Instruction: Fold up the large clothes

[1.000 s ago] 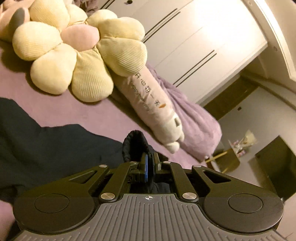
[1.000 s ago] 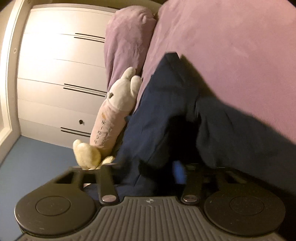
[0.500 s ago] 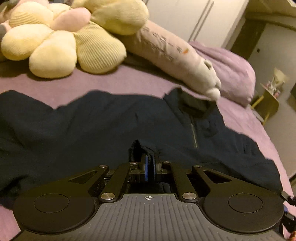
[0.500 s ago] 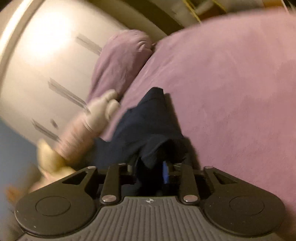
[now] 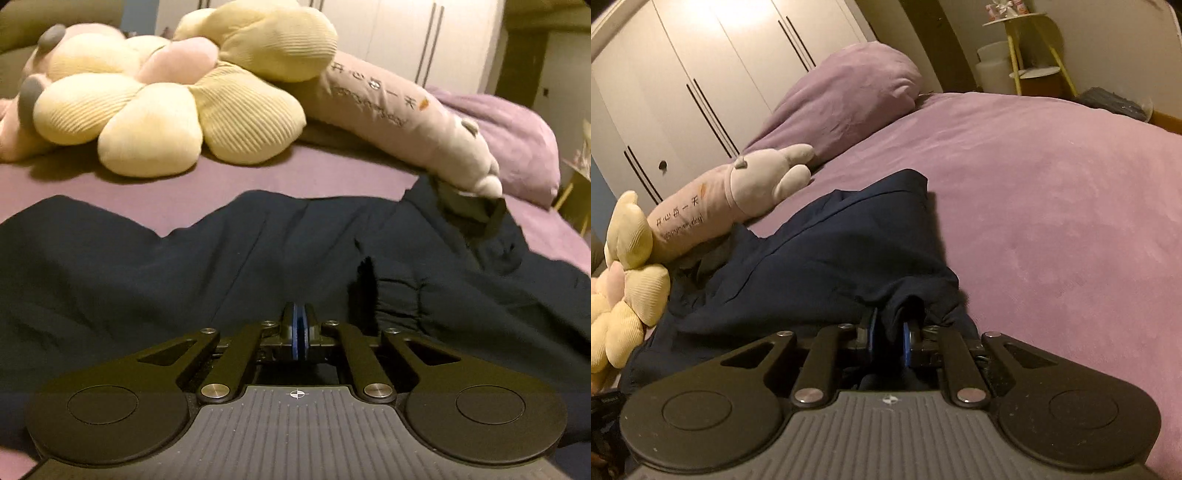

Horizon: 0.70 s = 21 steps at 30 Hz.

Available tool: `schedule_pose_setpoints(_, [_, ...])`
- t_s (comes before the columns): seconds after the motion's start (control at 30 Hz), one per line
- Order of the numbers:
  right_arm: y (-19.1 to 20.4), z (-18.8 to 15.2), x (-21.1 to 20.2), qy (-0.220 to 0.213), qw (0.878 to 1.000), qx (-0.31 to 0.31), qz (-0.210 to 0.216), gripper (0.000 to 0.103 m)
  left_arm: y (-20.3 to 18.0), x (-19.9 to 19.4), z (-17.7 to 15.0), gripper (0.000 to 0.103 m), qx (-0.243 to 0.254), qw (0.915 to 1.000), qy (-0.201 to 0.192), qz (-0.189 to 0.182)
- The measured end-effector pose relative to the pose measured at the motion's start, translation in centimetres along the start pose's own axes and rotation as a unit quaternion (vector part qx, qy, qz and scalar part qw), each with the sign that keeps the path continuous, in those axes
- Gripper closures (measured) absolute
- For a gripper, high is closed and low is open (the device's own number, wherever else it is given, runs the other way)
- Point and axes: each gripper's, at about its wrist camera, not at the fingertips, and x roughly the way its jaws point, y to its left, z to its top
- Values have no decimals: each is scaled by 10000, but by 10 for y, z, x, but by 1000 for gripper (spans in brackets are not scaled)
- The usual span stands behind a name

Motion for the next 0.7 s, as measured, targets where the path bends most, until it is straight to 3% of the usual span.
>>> schedule_pose_setpoints(0.03, [-2,1,-1,33,10000,-34,32,89,1,-5,1,91,-52,10000,-7,4])
schedule_pose_setpoints(0.1, [4,3,-10,129,9999,-10,95,85,3,-21,1,60,-193,9997,-112,-128])
schedule_pose_setpoints(0.17, [6,1,-33,183,9997,-73,161,73,3,-40,2,55,-176,9991,-286,-277])
schedule_pose_setpoints(0.2, [10,0,-46,132,9996,-170,170,55,1,-48,2,55,-112,9987,-348,-367])
schedule_pose_setpoints(0.23, [14,-1,-56,-6,9994,-316,111,45,-1,-54,2,55,-60,9984,-361,-427])
schedule_pose_setpoints(0.33, [35,-4,-83,-542,9941,-924,-199,45,-16,-63,0,55,40,9970,-311,-702])
schedule_pose_setpoints(0.4, [50,-1,-79,-609,9913,-1165,-66,50,-31,-56,-5,59,254,9967,-62,-766])
schedule_pose_setpoints(0.53, [87,-5,-37,-109,9846,-1738,179,68,-52,-25,-15,63,536,9968,415,-420])
schedule_pose_setpoints(0.7, [102,-18,17,510,9787,-1989,-30,72,-64,-9,-14,59,786,9962,352,-162])
